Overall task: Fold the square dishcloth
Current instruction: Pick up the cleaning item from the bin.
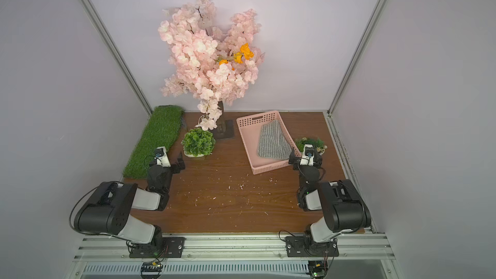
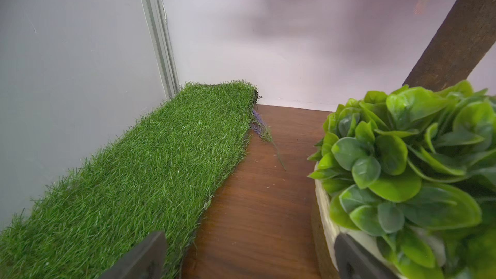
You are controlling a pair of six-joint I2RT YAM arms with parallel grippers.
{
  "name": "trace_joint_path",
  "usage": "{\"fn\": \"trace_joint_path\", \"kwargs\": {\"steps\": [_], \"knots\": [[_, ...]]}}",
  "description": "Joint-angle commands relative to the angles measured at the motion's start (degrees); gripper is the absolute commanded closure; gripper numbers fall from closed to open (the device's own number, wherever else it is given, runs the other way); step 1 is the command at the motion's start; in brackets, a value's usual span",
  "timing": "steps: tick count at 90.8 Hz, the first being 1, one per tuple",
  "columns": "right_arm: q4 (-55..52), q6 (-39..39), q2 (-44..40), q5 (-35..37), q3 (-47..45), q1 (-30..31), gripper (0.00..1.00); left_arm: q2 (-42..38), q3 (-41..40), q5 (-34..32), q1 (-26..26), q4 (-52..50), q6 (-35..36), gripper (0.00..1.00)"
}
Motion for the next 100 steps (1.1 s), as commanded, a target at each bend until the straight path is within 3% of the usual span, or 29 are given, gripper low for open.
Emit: {"fn": "trace_joint_path", "kwargs": {"steps": [1, 87, 100], "knots": [[0.69, 0.08, 0.54, 0.58, 0.44, 0.01, 0.00, 0.46, 0.81, 0.42, 0.57, 1.01, 0.40, 0.00], [0.89, 0.12, 0.41, 0.48, 0.29, 0.00, 0.00, 0.37, 0.81, 0.42, 0.52, 1.01, 0.39, 0.01], [-3.11, 1.31, -5.00, 3.85, 0.35, 0.01, 0.01, -1.71, 0.50, 0.87, 0.47, 0.99, 0.73, 0.00]]}}
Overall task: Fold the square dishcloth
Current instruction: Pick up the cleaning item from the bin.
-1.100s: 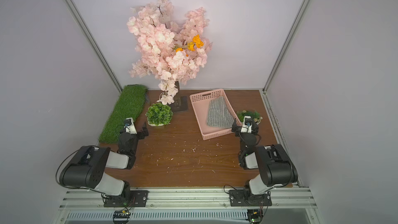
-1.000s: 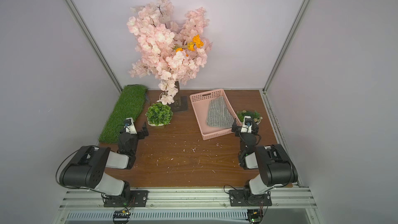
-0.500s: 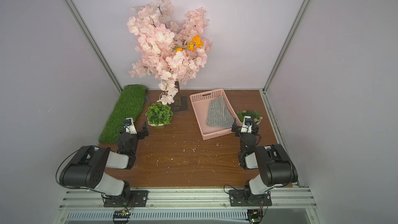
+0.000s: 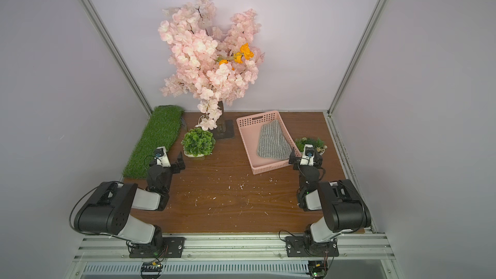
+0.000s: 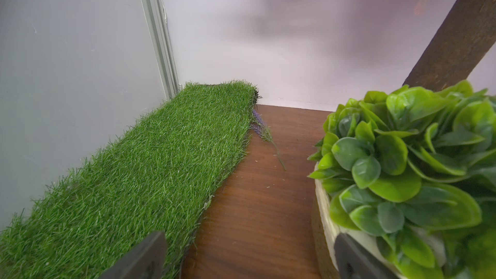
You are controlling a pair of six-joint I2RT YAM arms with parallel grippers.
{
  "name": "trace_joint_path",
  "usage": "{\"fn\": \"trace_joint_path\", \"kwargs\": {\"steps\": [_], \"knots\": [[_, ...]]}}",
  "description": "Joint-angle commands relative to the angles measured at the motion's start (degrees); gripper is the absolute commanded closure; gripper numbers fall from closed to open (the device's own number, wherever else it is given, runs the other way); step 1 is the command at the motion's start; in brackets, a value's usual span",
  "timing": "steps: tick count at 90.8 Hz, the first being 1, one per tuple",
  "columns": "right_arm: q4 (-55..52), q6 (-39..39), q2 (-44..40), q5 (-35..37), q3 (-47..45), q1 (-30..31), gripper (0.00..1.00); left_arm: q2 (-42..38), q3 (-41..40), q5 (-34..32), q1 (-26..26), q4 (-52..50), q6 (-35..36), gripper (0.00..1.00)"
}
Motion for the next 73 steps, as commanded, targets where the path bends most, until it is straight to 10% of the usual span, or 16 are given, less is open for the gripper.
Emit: {"fn": "trace_joint_path", "kwargs": {"steps": [1, 19, 35, 73], "knots": [[-2.98, 1.12, -5.20, 2.94, 0.35, 0.01, 0.00, -2.05, 0.37, 0.54, 0.50, 0.91, 0.70, 0.00], [-19.63, 3.43, -19.29, 8.24, 3.35, 0.10, 0.00, -11.61, -2.19, -3.77, 0.46, -1.61, -0.71, 0.00], [-47.91, 8.12, -26.40, 8.56, 15.90, 0.83, 0.00, -25.69, 3.20, -6.61, 0.35, -23.71, -7.33, 0.01], [-80.72, 12.83, -14.05, 6.41, 38.97, 13.82, 0.01, -35.29, 19.42, -6.35, -0.70, -56.03, -18.55, 0.01]]}}
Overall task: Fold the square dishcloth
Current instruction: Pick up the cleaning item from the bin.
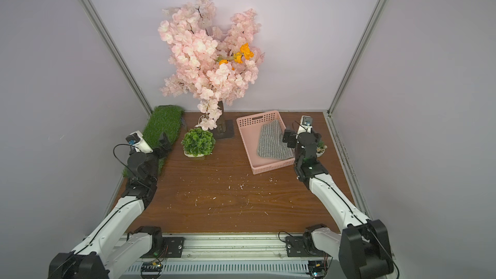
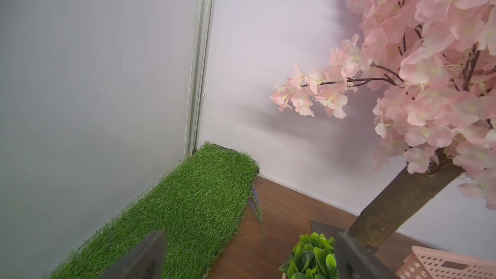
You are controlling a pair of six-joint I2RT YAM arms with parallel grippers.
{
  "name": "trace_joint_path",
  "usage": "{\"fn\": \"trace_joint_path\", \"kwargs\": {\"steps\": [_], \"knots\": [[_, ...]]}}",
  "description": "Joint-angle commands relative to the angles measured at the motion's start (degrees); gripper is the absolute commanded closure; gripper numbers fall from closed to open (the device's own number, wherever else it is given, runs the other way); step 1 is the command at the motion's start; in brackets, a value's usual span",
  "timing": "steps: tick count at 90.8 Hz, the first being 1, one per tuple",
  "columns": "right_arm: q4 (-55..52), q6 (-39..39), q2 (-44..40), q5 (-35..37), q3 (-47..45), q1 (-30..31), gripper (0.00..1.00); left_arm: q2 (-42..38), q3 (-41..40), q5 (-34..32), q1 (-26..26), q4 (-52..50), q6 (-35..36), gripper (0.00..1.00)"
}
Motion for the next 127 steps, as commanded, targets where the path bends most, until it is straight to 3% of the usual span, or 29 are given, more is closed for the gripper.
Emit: {"fn": "trace_joint_path", "kwargs": {"steps": [1, 51, 66, 84, 127], "knots": [[-12.78, 2.82, 4.83, -0.08, 4.60, 3.56, 0.01, -1.22, 2.53, 1.08, -0.59, -11.19, -5.00, 0.01], [-32.11, 8.97, 37.71, 1.90, 34.56, 12.20, 0.01, 0.79, 6.56, 5.87, -0.66, -18.18, -12.15, 0.01], [-36.14, 10.54, 45.79, 2.61, 42.61, 13.89, 0.07, 2.26, 7.04, 6.56, -0.65, -19.08, -13.26, 0.01], [-37.96, 12.72, 50.58, 3.24, 46.27, 13.93, 0.19, 2.10, 7.26, 6.82, -0.61, -20.23, -13.00, 0.01], [-37.22, 15.50, 56.59, 0.95, 46.05, 12.77, 0.38, 4.74, 9.29, 9.46, -0.65, -23.53, -12.12, 0.00]]}}
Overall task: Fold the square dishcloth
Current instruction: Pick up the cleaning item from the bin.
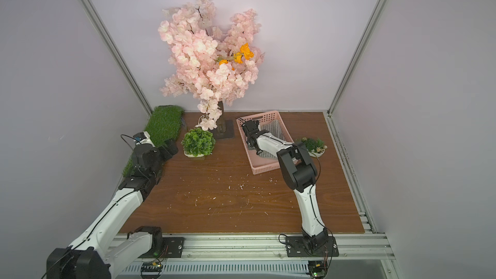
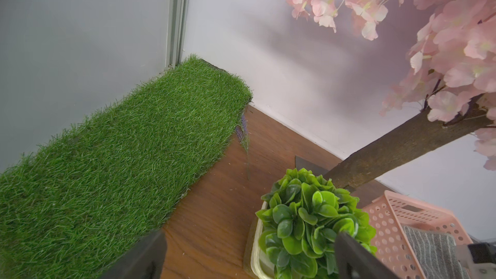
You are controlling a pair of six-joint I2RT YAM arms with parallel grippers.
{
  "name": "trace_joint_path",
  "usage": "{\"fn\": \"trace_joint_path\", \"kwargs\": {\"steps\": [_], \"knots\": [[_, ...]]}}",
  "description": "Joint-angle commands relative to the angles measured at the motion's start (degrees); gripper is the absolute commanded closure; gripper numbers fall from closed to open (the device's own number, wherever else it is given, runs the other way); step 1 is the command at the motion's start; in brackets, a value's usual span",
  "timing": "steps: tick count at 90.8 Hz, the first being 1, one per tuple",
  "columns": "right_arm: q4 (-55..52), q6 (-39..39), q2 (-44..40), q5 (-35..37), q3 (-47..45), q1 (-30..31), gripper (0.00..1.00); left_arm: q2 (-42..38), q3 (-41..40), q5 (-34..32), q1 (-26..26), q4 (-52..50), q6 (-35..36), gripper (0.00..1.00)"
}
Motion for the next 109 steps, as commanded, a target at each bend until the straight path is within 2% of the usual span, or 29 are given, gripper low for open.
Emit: {"fn": "trace_joint_path", "kwargs": {"steps": [1, 29, 34, 42, 58, 75, 109], "knots": [[0.06, 1.73, 0.96, -0.99, -0.65, -0.71, 0.38, 0.50, 1.79, 1.76, -0.32, -2.29, 0.16, 0.00], [3.96, 3.71, -0.07, -5.97, -6.19, -3.21, 0.61, 0.02, 2.00, 2.75, -0.34, -4.60, 0.63, 0.01], [4.19, 3.78, -0.28, -6.14, -6.78, -3.49, 0.67, -0.19, 2.15, 2.90, -0.36, -4.66, 0.72, 0.00], [4.13, 3.54, -0.53, -5.94, -7.14, -3.93, 0.78, -0.11, 2.49, 3.63, -0.40, -4.78, 0.58, 0.06], [4.10, 1.90, -1.93, -5.85, -6.66, -4.94, 1.00, -0.03, 2.73, 5.35, -0.38, -4.88, 0.21, 0.07], [3.06, -1.53, -5.64, -5.93, -4.78, -5.14, 1.00, 0.00, 3.02, 6.81, -0.42, -5.55, 0.08, 0.09], [-0.18, -7.49, -23.62, -8.88, -4.36, -3.45, 1.00, -0.90, 2.81, 9.87, -0.42, -6.38, -0.33, 0.08]]}}
